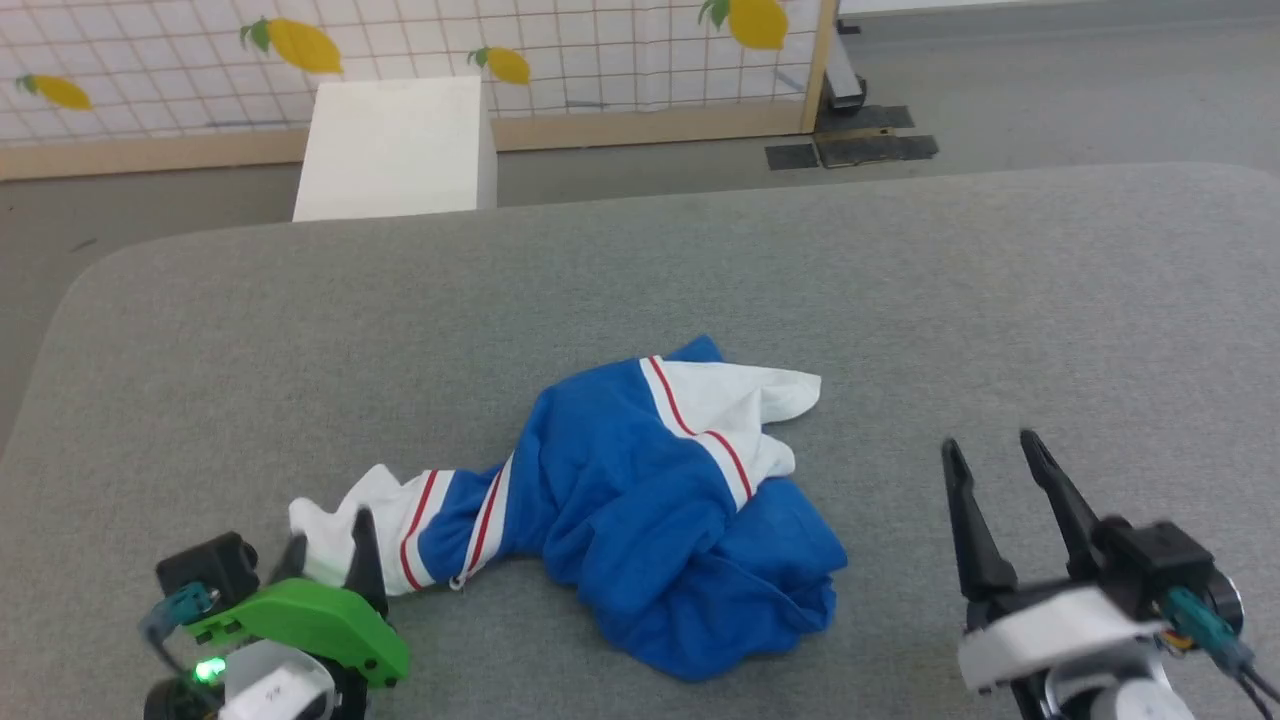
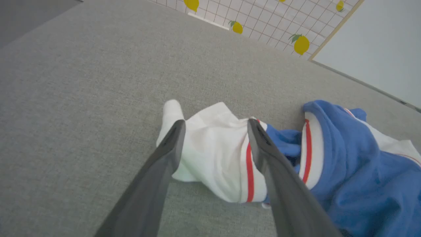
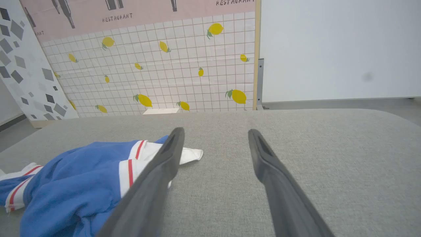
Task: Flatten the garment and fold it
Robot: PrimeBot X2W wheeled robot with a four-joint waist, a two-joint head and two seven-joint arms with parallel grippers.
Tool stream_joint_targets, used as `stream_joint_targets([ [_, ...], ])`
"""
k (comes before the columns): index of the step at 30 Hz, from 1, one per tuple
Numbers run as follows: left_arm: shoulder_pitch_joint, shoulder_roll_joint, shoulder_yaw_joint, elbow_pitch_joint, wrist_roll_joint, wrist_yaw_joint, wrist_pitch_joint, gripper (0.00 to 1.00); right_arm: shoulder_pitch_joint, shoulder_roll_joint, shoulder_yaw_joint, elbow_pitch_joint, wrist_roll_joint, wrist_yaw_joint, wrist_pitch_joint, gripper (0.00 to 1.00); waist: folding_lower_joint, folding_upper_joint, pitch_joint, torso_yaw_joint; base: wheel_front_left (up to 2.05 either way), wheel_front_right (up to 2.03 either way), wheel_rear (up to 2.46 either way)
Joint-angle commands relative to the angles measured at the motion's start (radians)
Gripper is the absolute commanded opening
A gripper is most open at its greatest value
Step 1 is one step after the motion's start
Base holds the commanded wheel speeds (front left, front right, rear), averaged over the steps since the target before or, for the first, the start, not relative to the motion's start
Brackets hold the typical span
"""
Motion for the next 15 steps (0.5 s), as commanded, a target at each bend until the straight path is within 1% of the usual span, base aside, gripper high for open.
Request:
stream_joint_targets([
  [1,-0.002,-0.008,0.005,-0.01,0.015,-0.018,-0.052,1.0,-0.033,0.001,0.006,-0.008,-0.014,-0.002,0.011,1.0,0.0,0.0061,0.018,0.013,0.0,0.0,0.0],
  [3,-0.015,-0.015,0.008,-0.021,0.041,-0.052,-0.165,1.0,-0.088,0.001,0.014,-0.003,-0.038,-0.002,0.044,1.0,0.0,0.0061,0.039,0.02,0.0,0.0,0.0],
  [6,-0.042,-0.027,0.016,-0.016,0.072,-0.09,-0.247,1.0,-0.175,0.001,0.025,0.035,-0.064,-0.002,0.121,1.0,0.0,0.0061,0.069,0.034,0.0,0.0,0.0],
  [9,-0.081,-0.052,0.037,-0.024,0.123,-0.129,-0.269,1.0,-0.284,0.001,0.028,0.11,-0.087,-0.002,0.225,1.0,0.0,0.0061,0.107,0.059,0.0,0.0,0.0],
  [13,-0.115,-0.118,0.113,-0.092,0.226,-0.184,-0.271,1.0,-0.41,0.001,0.022,0.241,-0.112,-0.002,0.381,1.0,0.0,0.0061,0.156,0.092,0.0,0.0,0.0],
  [15,-0.123,-0.148,0.147,-0.116,0.274,-0.213,-0.271,1.0,-0.464,-0.002,0.025,0.311,-0.143,-0.002,0.472,1.0,0.0,0.0061,0.18,0.109,0.0,0.0,0.0],
])
